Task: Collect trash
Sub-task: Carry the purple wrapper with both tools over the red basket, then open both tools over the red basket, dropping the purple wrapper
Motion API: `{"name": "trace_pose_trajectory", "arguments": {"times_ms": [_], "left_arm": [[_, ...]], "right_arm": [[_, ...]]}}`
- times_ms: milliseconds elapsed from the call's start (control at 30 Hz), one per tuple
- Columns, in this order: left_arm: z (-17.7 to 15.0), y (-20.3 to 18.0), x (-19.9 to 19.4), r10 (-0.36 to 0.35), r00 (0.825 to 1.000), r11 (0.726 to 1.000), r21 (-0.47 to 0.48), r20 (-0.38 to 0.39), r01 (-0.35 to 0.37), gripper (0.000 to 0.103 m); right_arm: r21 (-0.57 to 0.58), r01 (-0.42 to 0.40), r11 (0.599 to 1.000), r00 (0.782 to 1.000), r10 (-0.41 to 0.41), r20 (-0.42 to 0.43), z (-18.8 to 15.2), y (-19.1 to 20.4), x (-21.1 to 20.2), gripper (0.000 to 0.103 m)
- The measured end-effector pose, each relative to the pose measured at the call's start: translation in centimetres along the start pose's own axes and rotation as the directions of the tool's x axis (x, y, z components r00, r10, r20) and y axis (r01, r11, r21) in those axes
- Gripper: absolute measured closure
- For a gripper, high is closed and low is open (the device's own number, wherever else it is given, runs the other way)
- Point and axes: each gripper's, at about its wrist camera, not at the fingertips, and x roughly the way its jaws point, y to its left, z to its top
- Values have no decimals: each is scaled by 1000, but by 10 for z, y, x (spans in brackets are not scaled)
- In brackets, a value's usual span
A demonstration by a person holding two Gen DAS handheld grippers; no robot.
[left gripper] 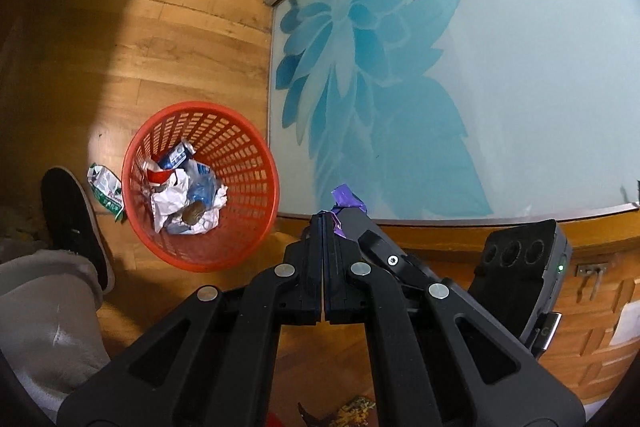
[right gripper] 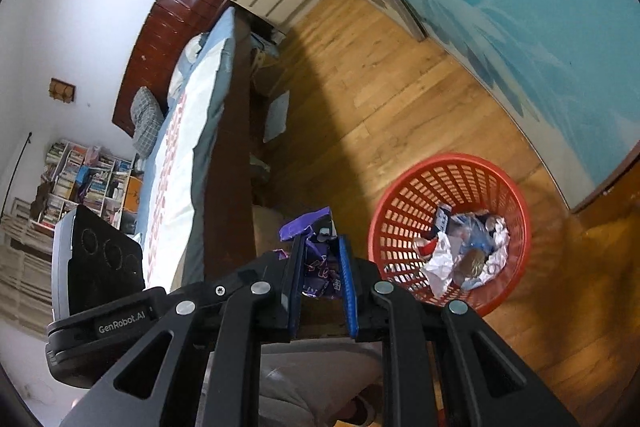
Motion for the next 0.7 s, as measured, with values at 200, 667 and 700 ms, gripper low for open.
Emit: {"name": "trace_pose_trajectory", "arguments": {"times_ms": [200,667,700], "left_arm": [[3,3,8,54,998,999,-2,-17,-54,102],[0,2,-19,37,996,999,-11,87,-36,34],[0,2,-25,32,994,999,-10,101,-31,34]], "right_arm": [[16,61,998,998,-61,-11,-1,-10,12,81],[-21,135,991,989,-133,67,-3,-16,11,40],[-34,133,990,988,-130,80,-3,-10,8,38]]}}
